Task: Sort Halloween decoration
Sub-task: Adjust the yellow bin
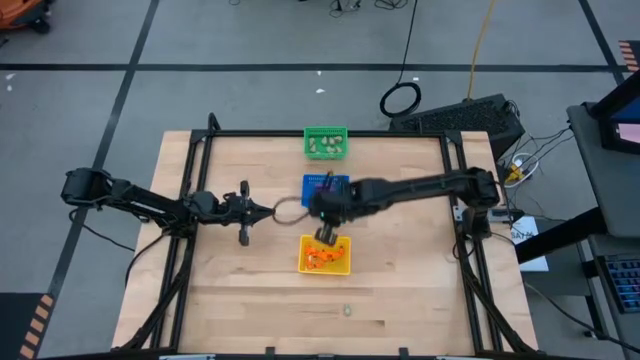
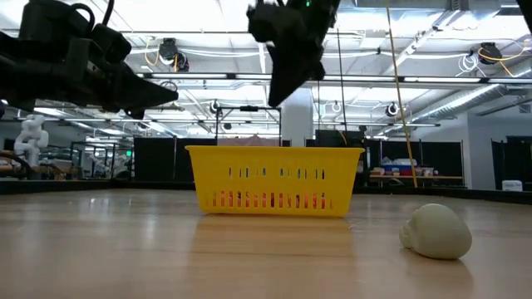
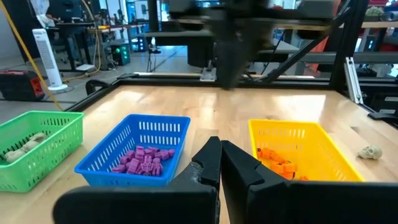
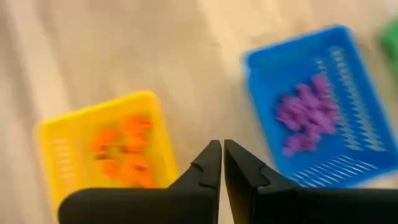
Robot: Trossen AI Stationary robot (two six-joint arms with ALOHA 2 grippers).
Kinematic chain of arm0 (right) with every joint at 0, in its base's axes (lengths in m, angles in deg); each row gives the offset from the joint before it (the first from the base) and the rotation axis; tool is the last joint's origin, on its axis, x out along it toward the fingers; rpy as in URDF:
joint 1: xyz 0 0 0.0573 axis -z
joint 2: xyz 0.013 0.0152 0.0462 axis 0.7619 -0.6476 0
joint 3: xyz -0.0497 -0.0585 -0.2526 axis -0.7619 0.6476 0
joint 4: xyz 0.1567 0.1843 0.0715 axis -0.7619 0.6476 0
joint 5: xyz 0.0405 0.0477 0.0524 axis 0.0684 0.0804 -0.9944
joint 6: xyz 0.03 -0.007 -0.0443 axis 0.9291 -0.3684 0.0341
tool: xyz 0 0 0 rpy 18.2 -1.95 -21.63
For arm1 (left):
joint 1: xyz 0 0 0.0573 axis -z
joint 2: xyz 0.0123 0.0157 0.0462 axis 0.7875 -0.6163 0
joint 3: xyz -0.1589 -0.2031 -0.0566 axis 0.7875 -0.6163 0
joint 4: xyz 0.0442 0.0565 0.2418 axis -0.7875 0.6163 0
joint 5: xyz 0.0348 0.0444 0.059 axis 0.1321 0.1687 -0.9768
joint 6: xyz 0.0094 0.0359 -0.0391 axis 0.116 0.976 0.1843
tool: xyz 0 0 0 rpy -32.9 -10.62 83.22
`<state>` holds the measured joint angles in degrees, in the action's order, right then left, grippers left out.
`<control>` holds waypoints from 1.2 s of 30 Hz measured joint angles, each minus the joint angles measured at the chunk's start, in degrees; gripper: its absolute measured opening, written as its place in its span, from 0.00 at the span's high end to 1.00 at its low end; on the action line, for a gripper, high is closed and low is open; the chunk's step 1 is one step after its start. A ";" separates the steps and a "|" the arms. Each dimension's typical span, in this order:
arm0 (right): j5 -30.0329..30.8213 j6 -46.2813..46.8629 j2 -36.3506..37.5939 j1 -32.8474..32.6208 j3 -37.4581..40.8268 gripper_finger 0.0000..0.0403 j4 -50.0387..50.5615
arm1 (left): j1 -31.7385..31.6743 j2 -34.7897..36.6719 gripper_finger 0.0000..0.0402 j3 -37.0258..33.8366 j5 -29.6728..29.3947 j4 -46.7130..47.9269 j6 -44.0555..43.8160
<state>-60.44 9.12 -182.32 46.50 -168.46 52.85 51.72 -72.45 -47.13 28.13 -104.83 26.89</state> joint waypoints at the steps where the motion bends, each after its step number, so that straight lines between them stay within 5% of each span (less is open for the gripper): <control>1: -0.05 -0.23 0.02 -0.99 0.77 0.98 -1.88 | 0.00 -0.02 0.97 0.00 0.00 0.10 0.00; 11: -0.03 -5.19 -0.02 -5.76 8.97 1.00 -18.17 | 0.00 0.00 0.97 0.00 0.12 0.11 -0.02; 23: 1.50 -10.60 -0.02 -9.02 16.29 1.00 -24.47 | 0.00 0.97 0.97 0.00 8.72 0.13 -0.02; 36: 1.70 -12.59 10.04 -9.34 35.56 1.00 -46.52 | -0.13 17.77 0.97 0.02 8.48 17.11 1.92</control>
<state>-58.74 -3.47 -172.28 37.16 -132.90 6.33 51.59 -54.68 -47.10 36.61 -87.72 28.82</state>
